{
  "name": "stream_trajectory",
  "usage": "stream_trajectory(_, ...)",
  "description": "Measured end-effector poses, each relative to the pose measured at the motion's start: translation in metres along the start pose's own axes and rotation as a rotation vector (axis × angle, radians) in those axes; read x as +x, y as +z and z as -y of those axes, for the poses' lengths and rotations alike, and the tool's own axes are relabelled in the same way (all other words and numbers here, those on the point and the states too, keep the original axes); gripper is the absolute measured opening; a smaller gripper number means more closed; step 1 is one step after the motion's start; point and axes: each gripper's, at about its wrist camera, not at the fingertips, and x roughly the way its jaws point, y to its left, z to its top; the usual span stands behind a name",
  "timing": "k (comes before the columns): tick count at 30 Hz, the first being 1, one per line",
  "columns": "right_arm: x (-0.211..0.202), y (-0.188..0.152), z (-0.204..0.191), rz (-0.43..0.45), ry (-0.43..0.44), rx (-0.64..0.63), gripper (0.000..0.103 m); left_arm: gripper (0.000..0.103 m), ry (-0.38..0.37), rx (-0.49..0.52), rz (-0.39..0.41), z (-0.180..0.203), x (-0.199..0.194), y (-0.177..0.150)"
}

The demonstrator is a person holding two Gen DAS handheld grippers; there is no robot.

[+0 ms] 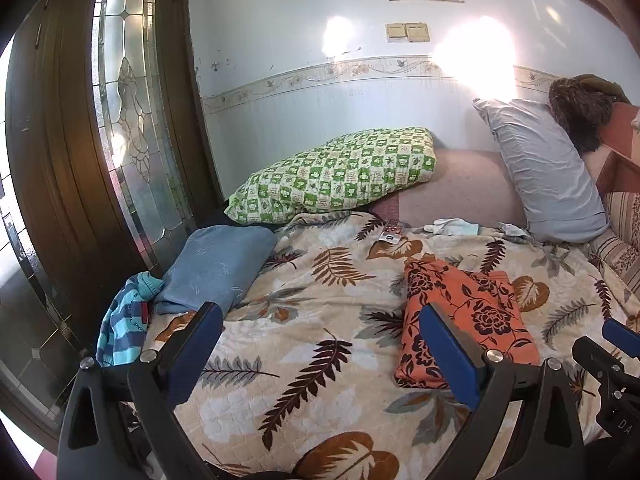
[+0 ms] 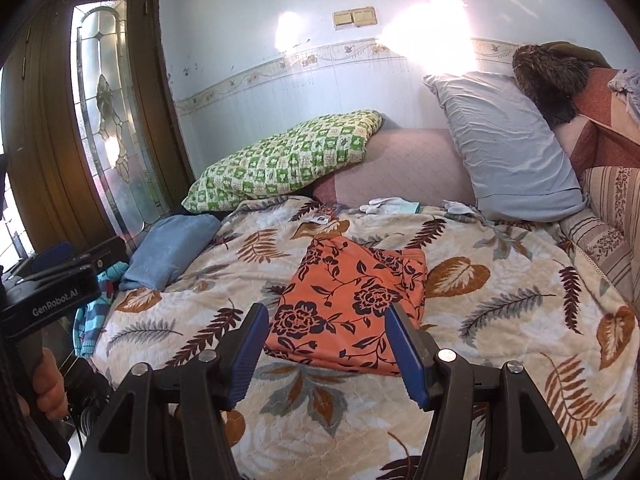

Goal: Fold small clothes

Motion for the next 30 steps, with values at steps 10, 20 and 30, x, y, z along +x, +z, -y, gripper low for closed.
stream_trajectory(10,0.008,-0.004,-0.005,-0.017,0.000,-0.027,0.064,0.099,-0.019,-0.028,-0.044,-0.009,0.010,-0.007)
stream_trajectory(20,0.006,-0.003,0.005,-0.006,0.002,-0.003,0.064,0.099,-0.025,-0.022,-0.062,-0.005,0.011,-0.006)
stream_trajectory(30,-0.002,0.006,0.011,0.019,0.000,0.008,0.064,0.099,-0.028,-0.021,-0.062,-0.004,0.009,-0.004)
